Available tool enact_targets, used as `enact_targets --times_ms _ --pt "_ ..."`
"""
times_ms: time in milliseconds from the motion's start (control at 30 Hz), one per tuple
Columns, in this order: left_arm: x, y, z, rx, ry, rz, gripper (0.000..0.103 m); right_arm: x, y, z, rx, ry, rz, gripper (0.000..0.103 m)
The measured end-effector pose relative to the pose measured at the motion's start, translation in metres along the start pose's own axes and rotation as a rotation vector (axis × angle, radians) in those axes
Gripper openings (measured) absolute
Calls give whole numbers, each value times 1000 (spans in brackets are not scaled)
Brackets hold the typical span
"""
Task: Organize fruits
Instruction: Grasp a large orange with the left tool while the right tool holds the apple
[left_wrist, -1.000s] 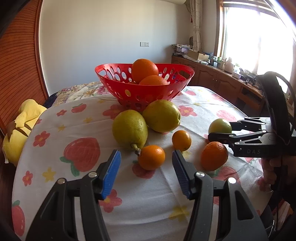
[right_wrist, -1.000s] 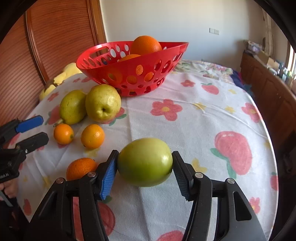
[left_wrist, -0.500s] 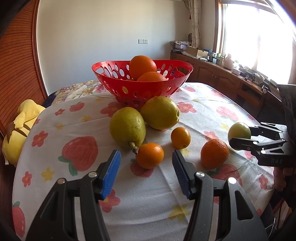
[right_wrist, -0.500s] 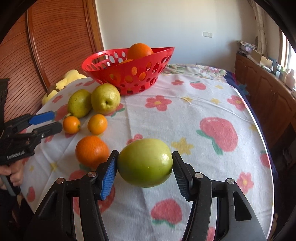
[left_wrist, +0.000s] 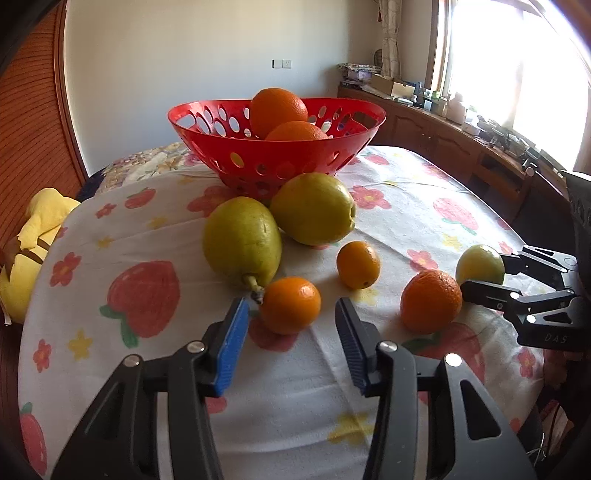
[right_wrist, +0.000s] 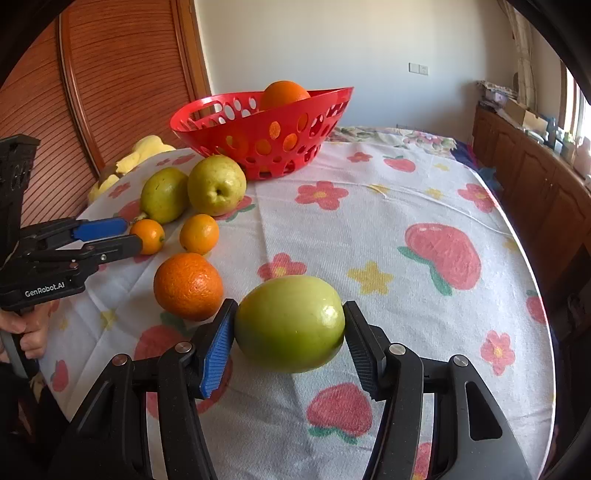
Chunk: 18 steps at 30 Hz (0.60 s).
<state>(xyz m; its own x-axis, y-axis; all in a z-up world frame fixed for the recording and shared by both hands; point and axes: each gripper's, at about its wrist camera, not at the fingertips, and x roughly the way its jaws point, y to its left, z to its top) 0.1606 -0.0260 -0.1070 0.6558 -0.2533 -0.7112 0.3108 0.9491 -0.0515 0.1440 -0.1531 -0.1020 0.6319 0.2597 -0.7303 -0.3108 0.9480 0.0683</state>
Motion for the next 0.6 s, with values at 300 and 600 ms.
enact_targets --times_ms 300,600 --pt "9 -2 11 -1 34 14 49 1 -1 0 -1 2 2 59" --pt "21 -3 9 6 69 23 49 0 1 -1 -9 -1 -7 59"
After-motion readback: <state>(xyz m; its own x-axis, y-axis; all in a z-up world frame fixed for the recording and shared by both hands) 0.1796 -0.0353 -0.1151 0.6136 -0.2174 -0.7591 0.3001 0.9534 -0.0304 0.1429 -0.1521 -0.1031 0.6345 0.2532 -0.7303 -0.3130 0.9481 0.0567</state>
